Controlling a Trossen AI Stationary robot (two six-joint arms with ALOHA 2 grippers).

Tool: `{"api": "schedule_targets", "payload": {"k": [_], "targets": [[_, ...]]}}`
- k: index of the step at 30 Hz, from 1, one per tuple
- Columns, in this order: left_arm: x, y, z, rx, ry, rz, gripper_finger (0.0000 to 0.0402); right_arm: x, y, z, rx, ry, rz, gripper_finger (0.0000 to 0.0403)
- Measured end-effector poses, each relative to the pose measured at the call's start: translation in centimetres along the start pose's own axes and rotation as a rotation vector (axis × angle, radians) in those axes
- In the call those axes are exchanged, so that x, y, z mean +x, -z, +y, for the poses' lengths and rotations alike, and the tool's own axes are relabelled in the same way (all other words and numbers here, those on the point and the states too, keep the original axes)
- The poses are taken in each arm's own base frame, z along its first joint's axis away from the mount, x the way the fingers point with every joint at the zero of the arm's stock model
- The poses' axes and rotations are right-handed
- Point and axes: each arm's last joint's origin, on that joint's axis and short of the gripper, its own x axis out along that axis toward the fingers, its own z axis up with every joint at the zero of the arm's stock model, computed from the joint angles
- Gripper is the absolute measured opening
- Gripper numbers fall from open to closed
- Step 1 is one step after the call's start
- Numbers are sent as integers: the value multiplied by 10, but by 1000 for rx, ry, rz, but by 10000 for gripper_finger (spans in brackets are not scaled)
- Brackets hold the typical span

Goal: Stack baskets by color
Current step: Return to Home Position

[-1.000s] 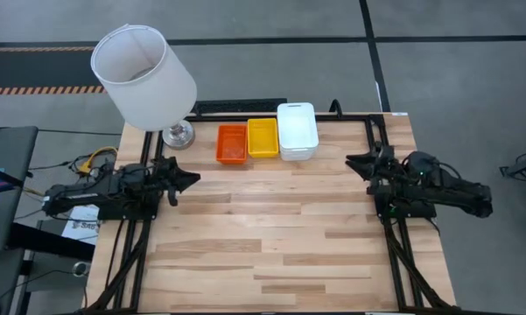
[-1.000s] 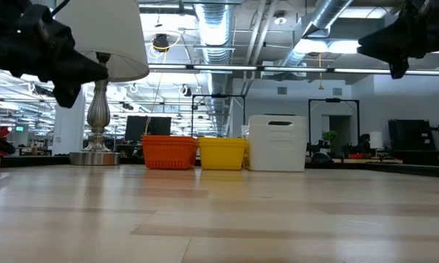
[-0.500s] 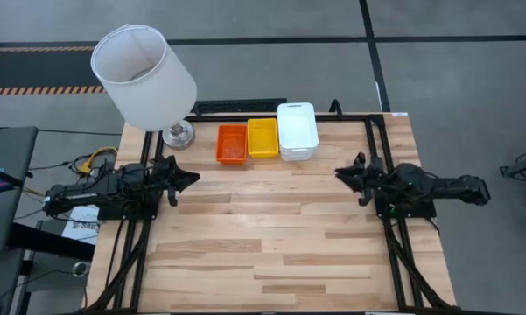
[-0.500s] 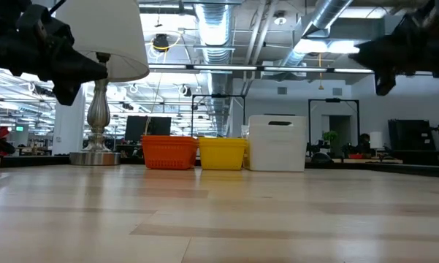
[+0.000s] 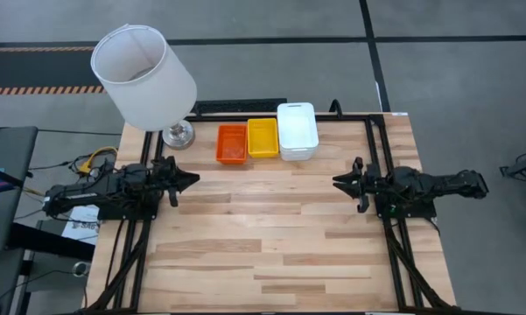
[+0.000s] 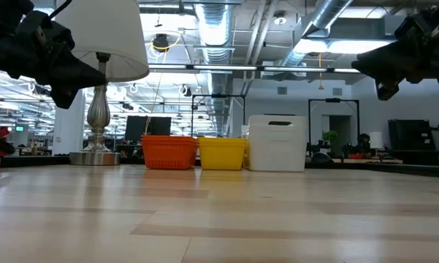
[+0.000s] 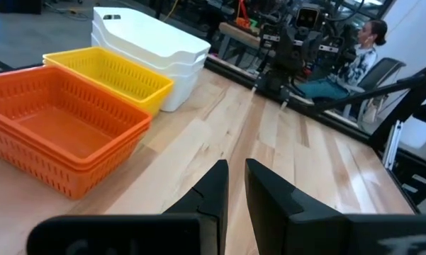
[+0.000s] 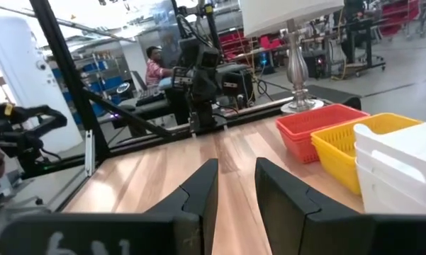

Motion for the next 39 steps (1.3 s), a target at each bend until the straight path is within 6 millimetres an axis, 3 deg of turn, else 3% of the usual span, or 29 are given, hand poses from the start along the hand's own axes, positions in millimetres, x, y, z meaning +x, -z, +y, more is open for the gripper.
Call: {"api": "schedule_targets", "payload": {"k": [20, 33, 36, 39], "targets": [[0, 1, 0, 20, 20, 13, 35, 0, 1, -1, 2, 9, 11, 118], [0, 2, -5, 263, 163, 33, 35, 0, 2, -1, 4, 9, 13, 118], [7, 1, -5, 240, 171, -158, 35, 0, 2, -1, 4, 9, 12, 118], [6, -1, -7, 261, 227, -190, 35, 0, 2, -1, 4, 9, 13, 118]]}}
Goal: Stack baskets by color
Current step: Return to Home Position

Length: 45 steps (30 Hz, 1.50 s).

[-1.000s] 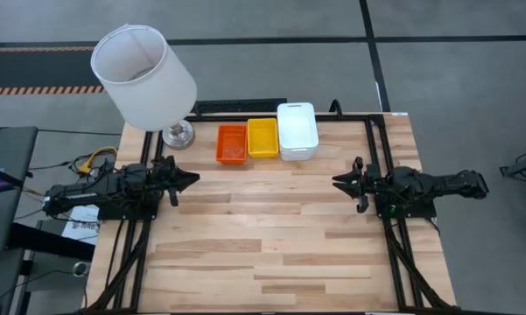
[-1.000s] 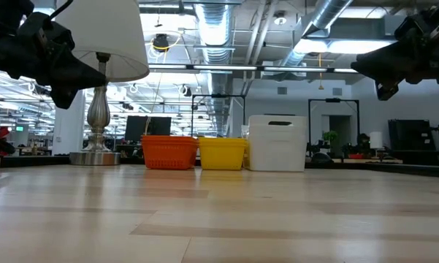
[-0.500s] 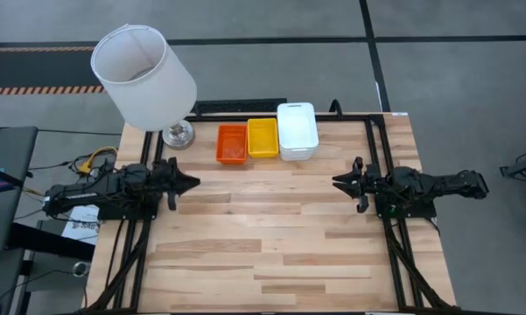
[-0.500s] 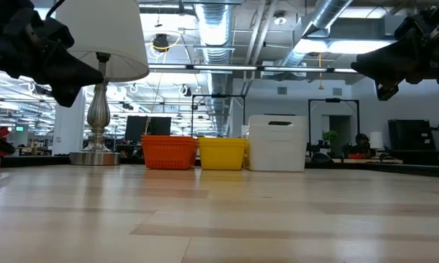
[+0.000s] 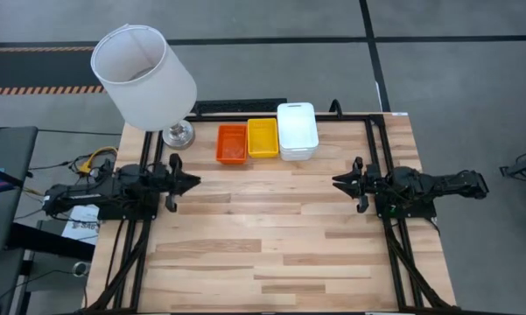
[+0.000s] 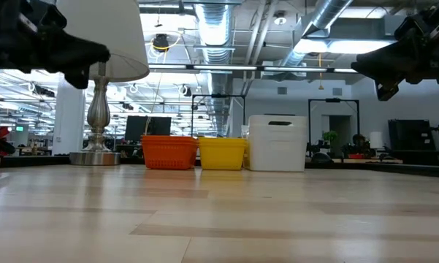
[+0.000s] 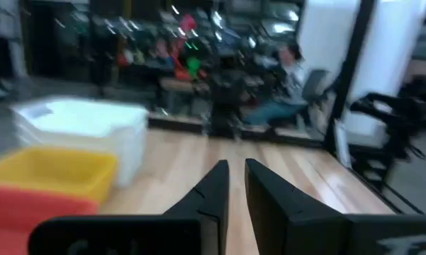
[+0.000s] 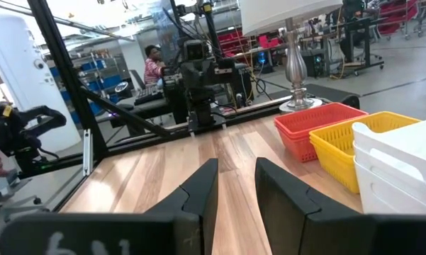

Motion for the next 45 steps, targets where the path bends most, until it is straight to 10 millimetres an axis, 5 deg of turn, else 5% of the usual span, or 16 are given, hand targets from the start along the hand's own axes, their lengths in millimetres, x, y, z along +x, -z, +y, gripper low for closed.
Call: {"api": "schedule_targets", "payload": {"k": [10, 20, 45], "targets": [[1, 5, -2, 0, -4, 44, 35, 0, 0, 0, 0, 0, 0, 118], [1, 5, -1, -201, -29, 45, 35, 0, 0, 0, -1, 0, 0, 118], [1, 6, -1, -205, -31, 45, 35, 0, 0, 0, -1, 0, 0, 118]]}}
